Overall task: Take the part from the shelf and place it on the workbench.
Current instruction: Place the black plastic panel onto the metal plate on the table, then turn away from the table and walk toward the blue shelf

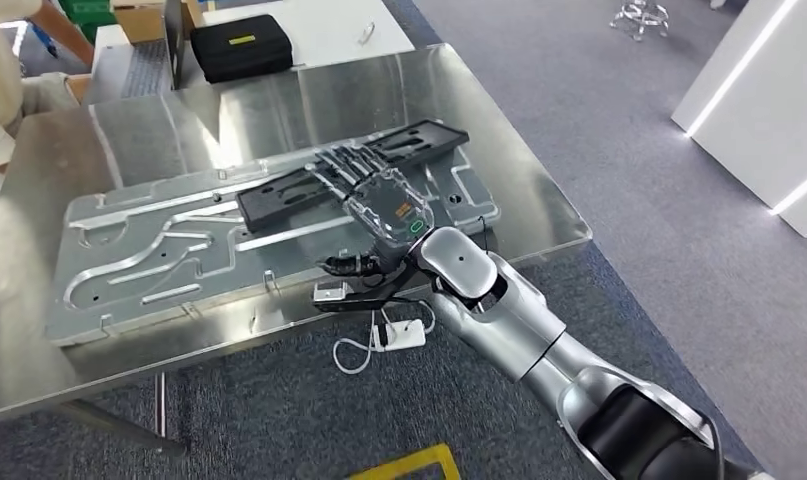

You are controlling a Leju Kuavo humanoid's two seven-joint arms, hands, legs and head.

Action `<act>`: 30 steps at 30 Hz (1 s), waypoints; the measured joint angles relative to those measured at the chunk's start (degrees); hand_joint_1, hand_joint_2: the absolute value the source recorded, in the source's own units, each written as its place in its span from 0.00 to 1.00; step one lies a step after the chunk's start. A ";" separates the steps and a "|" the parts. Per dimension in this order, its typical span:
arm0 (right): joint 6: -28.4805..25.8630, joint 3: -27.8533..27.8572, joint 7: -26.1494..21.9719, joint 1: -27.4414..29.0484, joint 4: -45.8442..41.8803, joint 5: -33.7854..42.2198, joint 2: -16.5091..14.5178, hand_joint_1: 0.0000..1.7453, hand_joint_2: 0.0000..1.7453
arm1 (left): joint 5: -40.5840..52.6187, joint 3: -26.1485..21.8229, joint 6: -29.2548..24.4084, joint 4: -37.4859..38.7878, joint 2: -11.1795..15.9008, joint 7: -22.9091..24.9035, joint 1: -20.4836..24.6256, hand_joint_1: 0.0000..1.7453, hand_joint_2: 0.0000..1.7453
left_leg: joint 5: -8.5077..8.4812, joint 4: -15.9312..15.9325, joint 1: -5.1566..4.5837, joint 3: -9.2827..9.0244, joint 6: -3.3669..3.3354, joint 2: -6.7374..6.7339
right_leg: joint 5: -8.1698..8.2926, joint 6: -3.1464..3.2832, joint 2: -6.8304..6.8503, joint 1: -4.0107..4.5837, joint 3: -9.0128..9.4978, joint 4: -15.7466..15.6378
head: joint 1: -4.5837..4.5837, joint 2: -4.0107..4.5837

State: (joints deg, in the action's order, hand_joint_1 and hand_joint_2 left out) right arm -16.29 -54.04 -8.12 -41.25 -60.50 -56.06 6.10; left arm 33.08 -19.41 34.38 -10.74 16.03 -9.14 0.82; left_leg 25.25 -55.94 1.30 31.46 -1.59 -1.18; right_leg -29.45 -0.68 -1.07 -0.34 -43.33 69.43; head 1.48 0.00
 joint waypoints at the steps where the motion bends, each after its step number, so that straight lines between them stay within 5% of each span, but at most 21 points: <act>1: -0.37 -0.52 0.28 1.05 -1.99 -0.21 1.34 0.00 0.00 | 0.00 0.00 -0.18 0.27 -0.01 -0.29 -0.31 0.00 0.00 | -0.48 -0.15 -0.02 0.83 0.02 -0.69 | -1.33 -0.35 0.49 -0.23 -0.50 3.41 | 0.01 0.00; 3: -0.93 -1.22 0.82 3.25 -5.63 -0.27 3.97 0.00 0.00 | 0.06 0.00 -0.52 0.77 -0.02 -0.84 -0.56 0.00 0.00 | -1.40 -0.69 -0.03 2.66 0.16 -1.99 | -0.12 -0.90 0.96 -0.58 0.88 5.68 | 0.00 0.00; 4: -1.24 -1.43 1.11 4.32 -7.56 -0.19 5.40 0.00 0.00 | 0.10 0.00 -0.69 1.06 -0.02 -1.10 -0.58 0.00 0.00 | -1.80 -1.07 -0.03 3.59 0.30 -2.56 | 1.29 -1.05 1.33 -0.68 3.08 3.98 | 0.00 0.00; 5: -1.58 -1.52 1.37 5.33 -9.39 -0.08 6.69 0.00 0.00 | 0.13 0.00 -0.80 1.33 -0.02 -1.35 -0.60 0.00 0.00 | -2.11 -1.54 -0.07 4.35 0.48 -3.07 | 1.98 -1.07 2.20 -0.71 6.23 0.62 | -0.01 0.00; 7: -2.35 -1.55 2.07 7.43 -13.05 0.10 9.23 0.00 0.00 | 0.15 0.00 -1.05 2.03 -0.04 -1.92 -0.93 0.00 0.00 | -2.60 -2.36 -0.25 5.29 1.00 -4.05 | 0.77 -0.56 4.14 -0.26 12.08 -7.12 | -0.03 0.00; 9: -3.11 -1.26 2.98 9.98 -15.92 0.12 11.55 0.00 0.00 | 0.33 -0.01 -1.70 2.96 -0.13 -2.75 -1.21 0.00 0.00 | -3.22 -2.59 -0.29 5.41 1.68 -5.11 | -0.40 0.38 4.54 0.26 13.96 -10.64 | -0.08 0.00; 11: -3.61 -0.67 3.86 13.18 -17.88 -0.14 13.50 0.00 0.00 | 0.76 -0.03 -2.91 4.34 -0.37 -3.84 -1.14 0.00 0.00 | -3.14 -2.71 -0.05 5.50 2.46 -5.06 | 0.66 1.47 3.66 0.22 13.13 -10.96 | -0.10 0.00; 12: -3.70 -0.29 4.27 14.83 -18.66 -0.33 14.30 0.00 0.00 | 0.97 -0.05 -3.50 5.13 -0.56 -4.35 -1.13 0.00 0.00 | -1.69 -3.62 0.08 5.89 2.76 -3.99 | 1.36 1.99 3.23 0.16 12.56 -11.15 | -0.11 0.00; 15: -3.99 1.37 5.52 19.91 -20.91 -1.07 16.20 0.00 0.00 | 1.46 -0.53 -4.76 7.08 -1.14 -5.03 -1.62 0.00 0.00 | 7.10 -12.35 0.16 7.96 2.97 0.06 | 3.58 2.91 1.66 0.19 10.12 -11.30 | -0.16 0.00; 17: -4.22 2.40 5.80 22.90 -22.05 -1.50 17.23 0.00 0.00 | 1.67 -1.10 -4.99 7.89 -1.49 -5.04 -1.81 0.00 0.00 | 9.38 -17.84 0.04 8.01 2.65 0.70 | 5.07 2.98 0.28 0.45 8.16 -11.05 | -0.18 0.00; 18: -4.27 2.70 5.80 23.95 -22.47 -1.65 17.67 0.00 0.00 | 1.71 -1.32 -4.99 8.15 -1.65 -5.04 -1.77 0.00 0.00 | 8.50 -18.12 -0.06 6.92 2.38 0.79 | 5.78 2.95 -0.45 0.57 7.15 -10.86 | -0.18 0.00; 20: -4.21 3.23 5.90 25.43 -23.26 -1.85 18.35 0.00 0.00 | 1.69 -1.56 -4.98 8.50 -1.79 -5.01 -1.58 0.00 0.00 | 5.72 -12.99 -0.40 1.90 1.42 1.99 | 7.19 2.81 -1.93 0.66 5.20 -10.47 | -0.17 0.00; 23: -3.56 4.72 7.20 27.75 -24.68 -1.77 19.04 0.00 0.00 | 1.03 -2.56 -4.98 8.87 -1.72 -4.50 -1.37 0.00 0.00 | 6.29 -1.89 -0.98 -5.83 -0.08 5.64 | 9.05 1.99 -3.78 0.46 3.92 -10.44 | -0.16 0.00; 26: -2.45 7.45 9.20 32.25 -25.97 -0.78 20.28 0.00 0.00 | -0.21 -4.27 -5.14 9.23 -1.95 -3.61 -1.37 0.00 0.00 | 5.35 0.45 -1.36 -6.18 -0.37 4.50 | 10.58 0.62 -4.96 0.12 3.76 -11.27 | -0.22 0.00; 28: -1.78 9.78 10.66 35.47 -26.32 -0.14 21.32 0.00 0.00 | -0.83 -5.35 -5.36 9.46 -2.35 -3.11 -1.55 0.00 0.00 | 3.53 1.49 -1.11 -5.31 -0.84 2.84 | 7.47 0.04 -3.16 0.22 2.73 -9.36 | -0.08 0.00; 30: -1.45 12.04 12.54 37.88 -26.11 0.32 21.79 0.00 0.00 | -1.36 -6.27 -5.61 9.68 -2.85 -2.67 -2.08 0.00 0.00 | 2.09 1.85 -1.02 -3.88 -1.18 1.03 | 0.87 -0.52 -0.48 -0.05 1.14 -3.15 | 0.02 0.00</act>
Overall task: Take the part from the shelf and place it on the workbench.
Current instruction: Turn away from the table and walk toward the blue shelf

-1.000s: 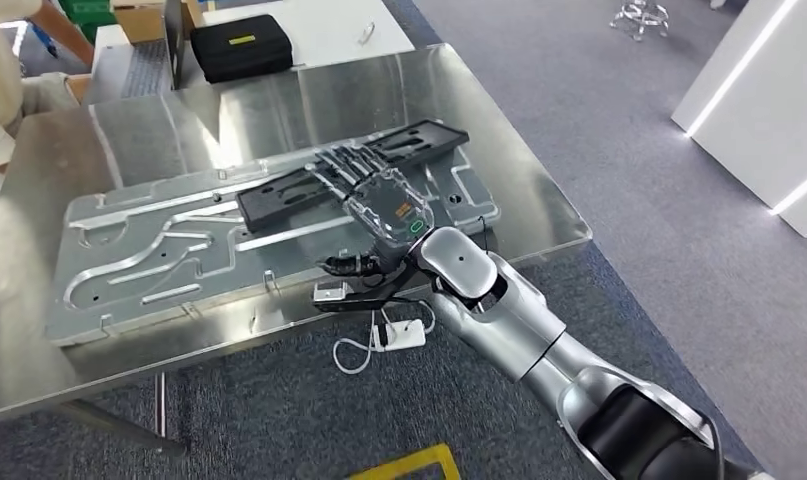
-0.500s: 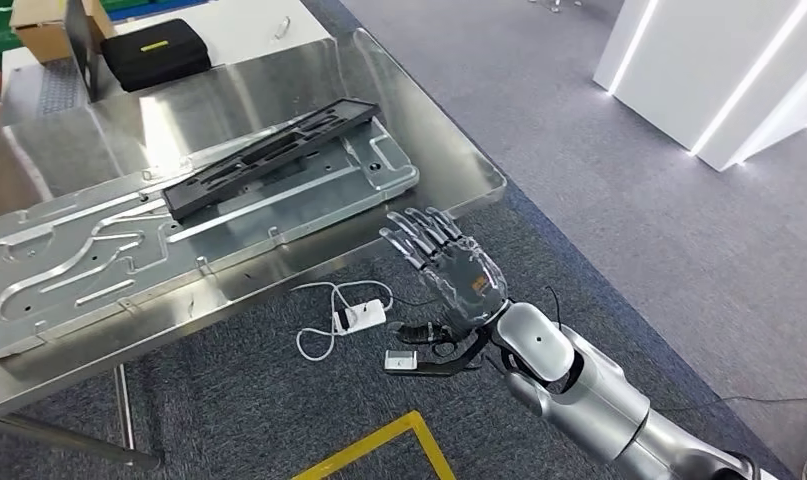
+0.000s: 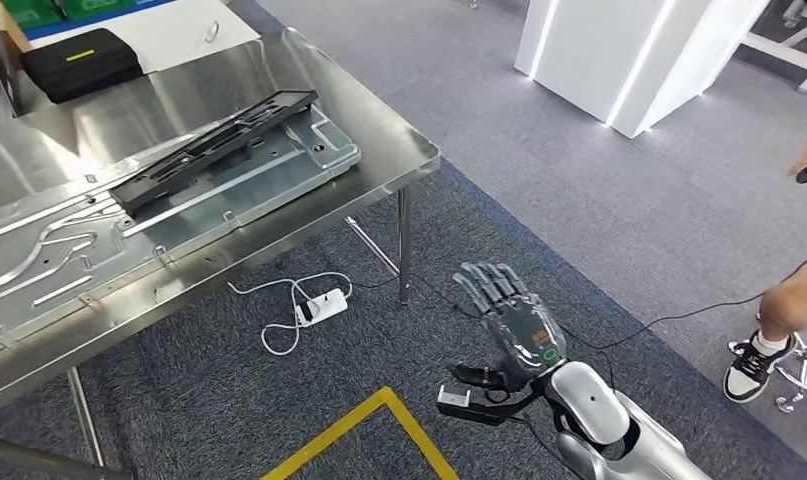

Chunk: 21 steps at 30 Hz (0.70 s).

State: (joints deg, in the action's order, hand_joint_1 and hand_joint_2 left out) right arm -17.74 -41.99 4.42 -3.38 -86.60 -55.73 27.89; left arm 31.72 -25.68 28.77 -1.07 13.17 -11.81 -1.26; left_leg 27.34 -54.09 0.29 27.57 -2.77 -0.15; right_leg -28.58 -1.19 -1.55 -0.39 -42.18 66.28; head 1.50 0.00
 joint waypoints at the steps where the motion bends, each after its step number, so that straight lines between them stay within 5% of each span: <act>1: 0.10 1.09 1.02 1.02 0.59 0.42 0.06 0.00 0.00 | -0.26 -0.43 -0.09 0.10 -0.23 0.21 -0.24 0.00 0.00 | -0.58 -0.11 -0.02 0.80 0.05 -0.97 | -2.14 -0.40 0.62 -0.27 -0.53 3.69 | -0.04 0.00; 2: 0.27 2.18 1.93 1.84 1.77 1.17 0.02 0.00 0.00 | -0.51 -0.86 -0.14 0.18 -0.42 0.45 -0.38 0.00 0.00 | -1.08 -0.33 -0.01 1.64 0.16 -1.83 | -2.62 -0.81 0.98 -0.61 -0.59 6.59 | -0.03 0.00; 4: 0.59 5.14 2.70 2.67 7.00 3.98 -0.40 0.00 0.00 | -0.96 -1.75 -0.18 0.29 -0.76 0.83 -0.39 0.00 0.00 | -1.96 -1.12 0.11 3.55 0.60 -3.40 | 0.02 -1.63 1.55 -1.40 1.77 7.47 | -0.03 0.00; 6: 0.37 8.85 1.62 2.48 14.17 6.79 -1.36 0.00 0.00 | -1.20 -2.47 -0.21 0.33 -1.00 0.99 -0.35 0.00 0.00 | -2.42 -2.43 0.10 5.34 1.14 -4.67 | 1.35 -2.28 3.61 -1.94 7.90 1.00 | -0.01 0.00; 8: -0.36 11.65 0.06 2.10 19.78 7.88 -2.32 0.00 0.00 | -1.25 -3.03 -0.23 0.39 -1.19 1.06 -0.45 0.00 0.00 | -2.66 -3.64 -0.05 6.23 1.76 -5.81 | -0.49 -1.92 5.62 -1.67 12.86 -5.86 | -0.09 0.00; 9: -0.67 12.48 -0.43 1.98 21.78 7.98 -2.70 0.00 0.00 | -1.25 -3.24 -0.23 0.42 -1.26 1.09 -0.47 0.00 0.00 | -2.88 -3.92 -0.05 6.42 2.12 -6.37 | -1.29 -1.48 5.85 -1.34 13.64 -7.45 | -0.13 0.00; 11: -0.81 13.59 -0.38 2.02 25.17 8.02 -3.32 0.00 0.00 | -1.27 -3.47 -0.21 0.48 -1.44 1.19 -0.35 0.00 0.00 | -3.21 -4.20 0.24 6.65 3.00 -6.91 | -0.74 -0.22 4.93 -1.07 12.74 -7.85 | -0.14 0.00; 12: -0.38 14.13 0.23 1.93 26.69 8.05 -3.59 0.00 0.00 | -1.32 -3.54 -0.19 0.50 -1.54 1.29 -0.36 0.00 0.00 | -2.33 -4.79 0.48 7.06 3.40 -5.93 | -0.19 0.42 4.44 -1.03 12.07 -7.90 | -0.15 0.00; 15: 2.35 16.86 0.78 0.30 33.98 10.56 -5.41 0.00 0.00 | -1.55 -3.97 0.14 0.61 -1.80 1.74 -0.80 0.00 0.00 | 5.47 -12.38 0.70 9.49 3.76 -1.07 | 1.92 1.88 2.73 -0.78 9.60 -8.10 | -0.16 0.00; 17: 4.50 19.73 -1.05 -1.02 42.21 14.42 -7.43 0.00 0.00 | -1.36 -4.33 0.62 0.64 -1.86 1.86 -0.88 0.00 0.00 | 9.04 -18.88 0.52 10.49 3.35 -0.12 | 3.27 2.14 1.49 -0.32 7.92 -7.93 | -0.16 0.00; 19: 6.68 22.42 -2.21 -1.40 50.29 17.60 -9.55 0.00 0.00 | -0.68 -4.64 1.26 0.65 -1.87 1.76 -0.84 0.00 0.00 | 7.72 -19.01 0.32 8.29 2.81 0.11 | 4.45 2.14 0.35 0.01 6.25 -7.65 | -0.16 0.00; 21: 9.39 24.78 -1.31 -1.33 56.76 19.69 -12.06 0.00 0.00 | 0.40 -4.77 1.91 0.65 -1.84 1.60 -0.84 0.00 0.00 | 4.94 -11.54 0.24 2.70 2.15 1.71 | 5.55 2.00 -0.87 0.14 4.84 -7.43 | -0.16 0.00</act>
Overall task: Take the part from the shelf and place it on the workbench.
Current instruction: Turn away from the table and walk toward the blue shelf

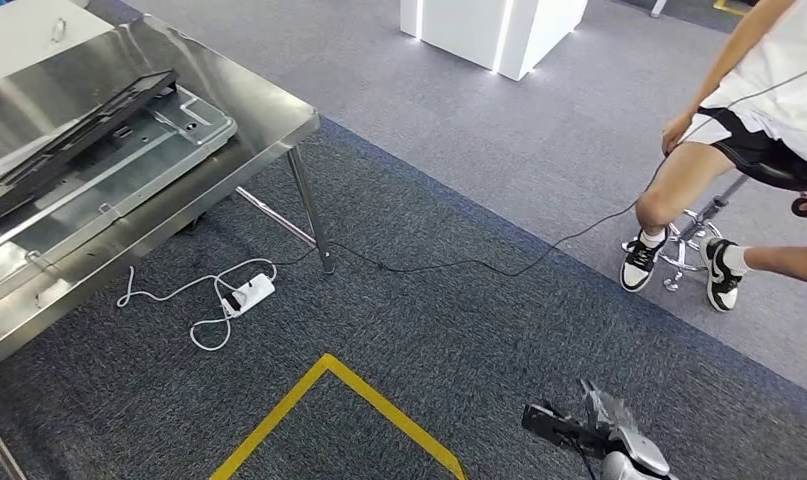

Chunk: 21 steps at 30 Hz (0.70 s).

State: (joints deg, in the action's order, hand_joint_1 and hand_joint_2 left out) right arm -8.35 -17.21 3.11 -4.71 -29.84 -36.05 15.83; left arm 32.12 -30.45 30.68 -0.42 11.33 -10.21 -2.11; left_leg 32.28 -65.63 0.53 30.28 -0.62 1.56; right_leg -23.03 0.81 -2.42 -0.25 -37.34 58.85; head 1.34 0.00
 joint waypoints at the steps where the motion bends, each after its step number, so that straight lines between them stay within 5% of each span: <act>1: 1.52 1.23 1.09 0.04 2.76 0.93 -1.39 0.00 0.00 | 0.53 -0.01 0.31 0.00 0.02 -0.05 0.03 0.00 0.00 | -0.53 4.50 0.01 -2.81 -0.25 1.36 | 0.58 -0.15 -0.62 0.07 -0.55 0.07 | 0.01 0.00; 3: 3.66 3.53 3.51 0.37 6.96 2.41 -3.92 0.00 0.00 | 1.30 -0.03 0.67 0.04 -0.01 -0.01 0.13 0.00 0.00 | -0.36 9.54 -0.12 -5.53 -0.47 3.17 | 1.89 -0.65 -1.80 -0.01 -1.17 -0.21 | 0.04 0.00; 6: 4.52 5.78 5.36 1.16 11.40 3.46 -6.36 0.00 0.00 | 1.77 -0.08 0.69 0.16 -0.20 0.22 0.36 0.00 0.00 | -1.76 10.71 -0.03 -5.04 -0.79 1.42 | 2.85 -1.62 -2.91 -0.07 -1.83 -0.63 | 0.10 0.00; 8: 5.59 6.84 5.64 1.41 13.43 3.88 -7.44 0.00 0.00 | 2.13 -0.11 0.67 0.25 -0.38 0.27 0.57 0.00 0.00 | -3.21 11.24 0.11 -4.06 -1.53 -0.47 | -1.37 -2.02 -0.87 0.05 -3.23 2.80 | 0.16 0.00; 10: 6.76 7.61 5.26 1.48 14.69 3.82 -8.58 0.00 0.00 | 2.81 -0.14 0.69 0.27 -0.51 0.26 0.59 0.00 0.00 | -4.29 10.93 -0.30 -2.59 -1.97 -2.32 | -7.23 -2.35 1.38 -0.21 -4.91 9.97 | 0.16 0.00; 11: 7.05 7.80 4.97 1.55 15.21 3.44 -9.19 0.00 0.00 | 3.29 -0.15 0.69 0.27 -0.55 0.26 0.59 0.00 0.00 | -4.69 10.67 -0.43 -1.76 -1.99 -3.17 | -8.66 -2.55 1.81 -0.40 -5.37 13.37 | 0.16 0.00; 13: 7.34 7.92 4.68 1.87 16.19 2.31 -10.65 0.00 0.00 | 4.55 -0.17 0.69 0.28 -0.58 0.26 0.93 0.00 0.00 | -5.43 9.78 -0.58 0.20 -1.90 -4.74 | -7.32 -2.89 2.28 -0.83 -3.82 15.71 | 0.17 0.00; 15: 7.76 7.92 4.85 2.08 16.90 1.74 -11.86 0.00 0.00 | 5.78 -0.17 0.70 0.28 -0.61 0.26 1.52 0.00 0.00 | -6.02 8.72 -0.69 2.07 -1.64 -5.97 | -5.04 -2.85 3.49 -1.00 1.68 10.29 | 0.17 0.00; 17: 8.16 7.93 4.98 1.93 17.27 1.79 -12.54 0.00 0.00 | 6.51 -0.19 0.70 0.28 -0.73 0.31 1.88 0.00 0.00 | -6.47 8.02 -0.75 3.04 -1.14 -7.03 | -6.13 -2.21 5.34 -0.45 7.34 2.18 | 0.15 0.00; 19: 9.15 8.10 5.42 1.81 17.65 2.73 -12.95 0.00 0.00 | 7.19 -0.21 0.73 0.28 -0.89 0.38 2.26 0.00 0.00 | -6.98 8.04 -0.58 3.16 -0.41 -8.12 | -7.21 -1.23 5.78 0.27 9.00 -1.61 | 0.17 0.00; 21: 11.46 8.86 6.64 1.87 18.16 4.74 -13.39 0.00 0.00 | 8.52 -0.22 0.91 0.29 -0.98 0.47 2.92 0.00 0.00 | -6.93 7.50 -0.40 3.33 0.29 -8.23 | -6.16 -0.13 4.93 0.29 8.57 -2.45 | 0.19 0.00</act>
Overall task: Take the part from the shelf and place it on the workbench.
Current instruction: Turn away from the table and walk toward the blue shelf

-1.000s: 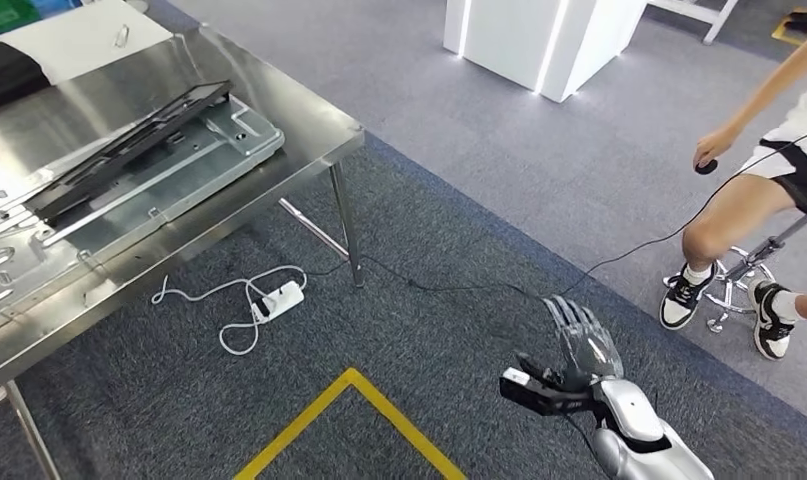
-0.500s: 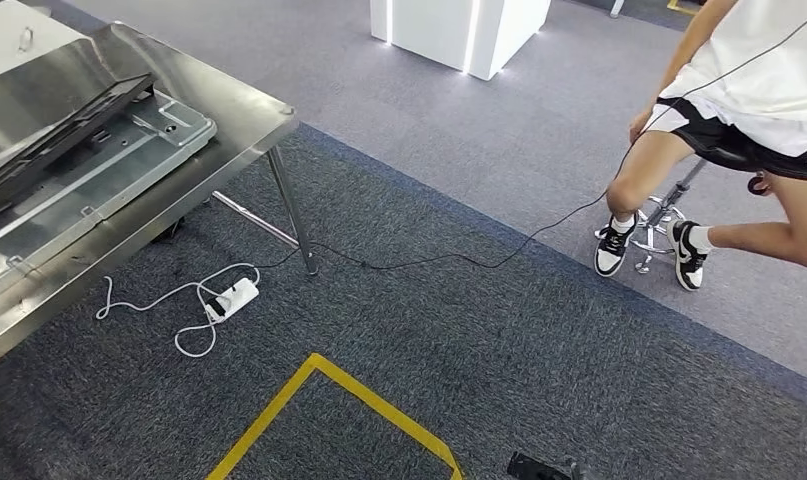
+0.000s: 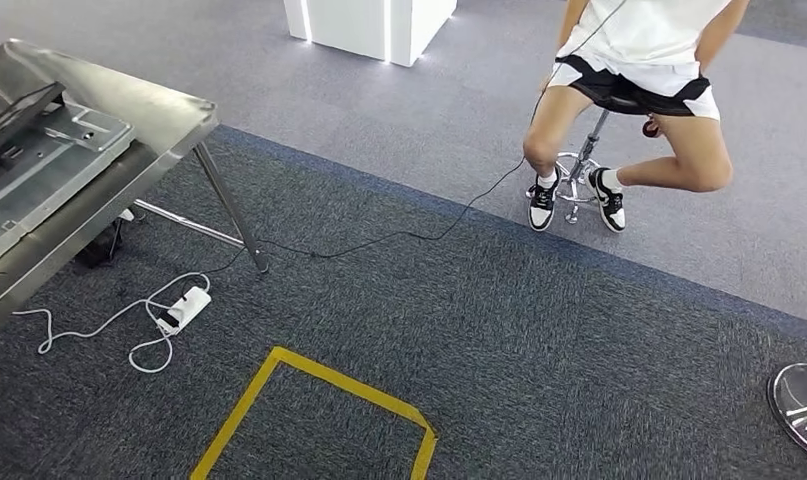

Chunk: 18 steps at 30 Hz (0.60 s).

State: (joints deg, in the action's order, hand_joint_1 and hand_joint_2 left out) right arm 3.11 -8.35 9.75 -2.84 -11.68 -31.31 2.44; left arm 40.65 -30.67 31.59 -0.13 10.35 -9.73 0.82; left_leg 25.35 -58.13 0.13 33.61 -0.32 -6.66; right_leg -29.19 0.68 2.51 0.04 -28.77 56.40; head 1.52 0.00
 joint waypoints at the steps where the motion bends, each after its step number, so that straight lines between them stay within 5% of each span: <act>1: 1.30 0.64 0.73 0.05 0.21 0.99 -0.22 0.00 0.00 | 0.81 0.00 0.14 0.01 0.00 0.10 0.28 0.00 0.00 | 1.07 -1.16 0.16 0.42 0.27 1.07 | 0.62 0.58 -0.40 -0.11 -0.22 -0.34 | -0.02 0.00; 4: 3.64 2.69 1.99 0.09 0.53 2.52 -0.84 0.00 0.00 | 3.32 -0.03 0.61 0.02 0.25 0.56 0.63 0.00 0.00 | 8.26 -9.83 0.60 3.14 0.82 5.47 | 2.28 1.54 -1.82 -0.29 -1.59 -0.64 | -0.02 0.00; 6: 4.61 3.56 2.28 0.07 0.62 2.38 -1.26 0.00 0.00 | 5.92 -0.06 1.13 0.02 0.62 0.70 1.24 0.00 0.00 | 10.60 -14.57 0.69 3.88 1.20 6.21 | 3.18 1.46 -3.09 -0.30 -2.83 -0.36 | -0.02 0.00; 8: 6.07 3.84 2.23 0.08 0.70 0.91 -1.69 0.00 0.00 | 9.96 0.04 2.40 -0.27 1.29 0.76 2.54 0.00 0.00 | 8.55 -11.68 0.99 1.01 1.58 6.39 | 3.80 1.12 -4.29 -0.46 -3.96 0.31 | -0.02 0.00; 9: 7.17 3.71 2.04 0.05 0.73 -0.46 -1.91 0.00 0.00 | 12.57 0.32 3.79 -0.97 1.72 1.01 3.40 0.00 0.25 | 6.94 -7.55 1.31 -1.56 1.83 7.01 | 3.97 0.90 -4.82 -0.56 -4.56 0.88 | -0.02 0.00; 11: 9.70 2.96 1.39 -0.23 0.79 -3.22 -2.34 0.00 0.00 | 17.03 1.70 7.70 -3.35 2.47 2.22 5.63 0.00 0.25 | 5.15 -0.99 1.62 -5.38 1.91 9.01 | 4.29 0.30 -5.67 -0.57 -6.01 2.13 | -0.02 0.00; 12: 10.81 2.46 1.05 -0.42 0.83 -4.34 -2.51 0.00 0.00 | 18.59 2.74 9.81 -4.68 2.73 3.12 6.94 0.00 0.25 | 5.01 0.45 1.62 -6.00 1.79 9.81 | 4.53 -0.07 -6.03 -0.48 -6.62 2.61 | -0.01 0.00; 13: 11.49 2.05 0.75 -0.60 0.88 -4.96 -2.68 0.00 0.00 | 19.31 3.83 11.42 -5.75 2.92 4.03 8.25 0.00 0.00 | 5.05 0.49 1.45 -5.85 1.52 10.00 | 4.87 -0.46 -6.40 -0.40 -7.06 2.84 | 0.00 0.00; 16: 11.90 1.50 0.37 -0.75 1.09 -5.32 -3.12 0.00 0.00 | 18.32 6.38 13.51 -7.97 3.17 6.15 11.13 0.00 0.00 | 4.42 0.59 1.49 -5.16 0.39 8.38 | 4.61 -1.28 -6.40 -0.51 -8.12 4.09 | 0.08 0.00; 18: 11.40 1.44 0.44 -0.77 1.17 -4.95 -3.30 0.00 0.00 | 15.28 7.05 13.28 -8.96 3.36 7.08 11.62 0.00 0.00 | 3.94 0.71 1.34 -4.74 -0.48 6.88 | 1.20 -1.62 -4.41 -0.60 -10.37 9.13 | 0.17 0.00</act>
State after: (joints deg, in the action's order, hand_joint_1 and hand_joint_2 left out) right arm 14.51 -6.91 10.19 -3.61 -10.51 -36.26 -0.86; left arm 55.92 -23.61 44.87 -9.09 13.71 -2.65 12.43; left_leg 29.29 -57.42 1.47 28.87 -0.81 0.21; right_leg -27.98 -0.94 -1.90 -0.55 -39.14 65.53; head 1.70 0.00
